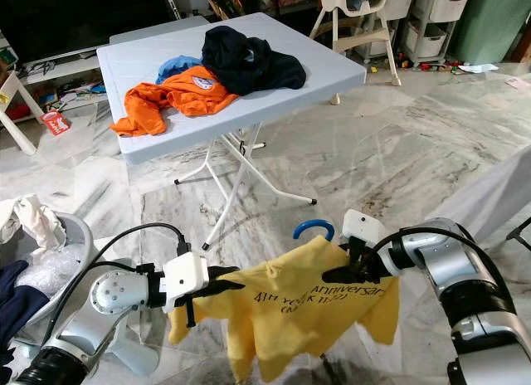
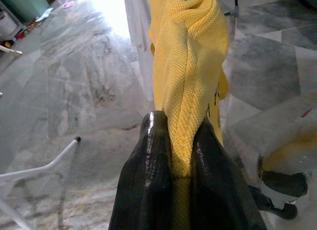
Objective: Hang hanger
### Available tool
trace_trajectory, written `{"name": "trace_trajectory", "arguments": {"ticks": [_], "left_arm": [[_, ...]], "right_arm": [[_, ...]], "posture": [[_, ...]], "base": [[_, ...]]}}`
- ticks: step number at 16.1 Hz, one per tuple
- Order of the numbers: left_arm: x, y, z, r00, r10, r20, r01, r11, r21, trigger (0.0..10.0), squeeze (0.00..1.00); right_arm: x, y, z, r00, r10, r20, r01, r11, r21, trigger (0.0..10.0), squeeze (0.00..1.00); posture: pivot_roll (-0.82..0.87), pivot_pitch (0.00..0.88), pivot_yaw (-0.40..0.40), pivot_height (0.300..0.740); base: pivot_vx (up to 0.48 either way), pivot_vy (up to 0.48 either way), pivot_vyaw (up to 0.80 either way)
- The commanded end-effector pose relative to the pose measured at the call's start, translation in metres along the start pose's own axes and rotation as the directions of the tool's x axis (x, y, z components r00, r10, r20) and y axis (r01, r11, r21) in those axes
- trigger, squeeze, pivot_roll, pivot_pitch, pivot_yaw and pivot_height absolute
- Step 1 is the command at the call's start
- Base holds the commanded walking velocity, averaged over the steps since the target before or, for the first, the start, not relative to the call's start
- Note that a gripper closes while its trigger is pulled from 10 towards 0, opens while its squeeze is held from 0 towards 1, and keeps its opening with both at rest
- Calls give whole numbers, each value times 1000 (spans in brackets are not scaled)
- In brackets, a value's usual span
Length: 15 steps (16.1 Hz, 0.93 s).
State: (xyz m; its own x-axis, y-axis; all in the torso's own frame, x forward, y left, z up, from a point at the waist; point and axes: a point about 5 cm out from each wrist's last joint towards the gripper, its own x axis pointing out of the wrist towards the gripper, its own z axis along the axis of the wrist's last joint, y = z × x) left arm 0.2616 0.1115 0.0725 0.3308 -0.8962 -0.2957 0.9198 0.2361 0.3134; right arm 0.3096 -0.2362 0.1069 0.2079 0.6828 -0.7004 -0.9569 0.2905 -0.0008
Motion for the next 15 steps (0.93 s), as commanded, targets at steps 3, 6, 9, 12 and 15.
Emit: {"name": "trace_trajectory", "arguments": {"ticks": [3, 6, 9, 12, 15], "left_arm": [[2, 11, 6, 999, 32, 33, -33, 998, 54, 0, 0], [4, 15, 10, 998, 44, 49, -47, 997, 64, 0, 0], [6, 19, 11, 996, 68, 63, -73, 994, 77, 0, 0], [7, 24, 10, 991, 117, 63, -122, 989, 82, 0, 0], [7, 29, 9, 989, 137, 60, -142, 985, 95, 0, 0]], "right_arm": [[5, 2, 3, 1000, 27, 14, -26, 1000, -10, 0, 0], [9, 5, 0, 999, 32, 19, -33, 999, 1, 0, 0], [12, 8, -2, 999, 33, 30, -34, 999, 10, 0, 0], [14, 8, -1, 998, 15, 53, -16, 1000, 20, 0, 0], [14, 7, -1, 998, 8, 56, -9, 1000, 22, 0, 0]], "posture": [[-126, 26, 90, 740], [-127, 25, 95, 740], [-127, 28, 96, 740], [-130, 24, 99, 740], [-131, 19, 100, 740]], "base": [[0, 0, 0], [0, 0, 0], [0, 0, 0], [0, 0, 0], [0, 0, 0]]}}
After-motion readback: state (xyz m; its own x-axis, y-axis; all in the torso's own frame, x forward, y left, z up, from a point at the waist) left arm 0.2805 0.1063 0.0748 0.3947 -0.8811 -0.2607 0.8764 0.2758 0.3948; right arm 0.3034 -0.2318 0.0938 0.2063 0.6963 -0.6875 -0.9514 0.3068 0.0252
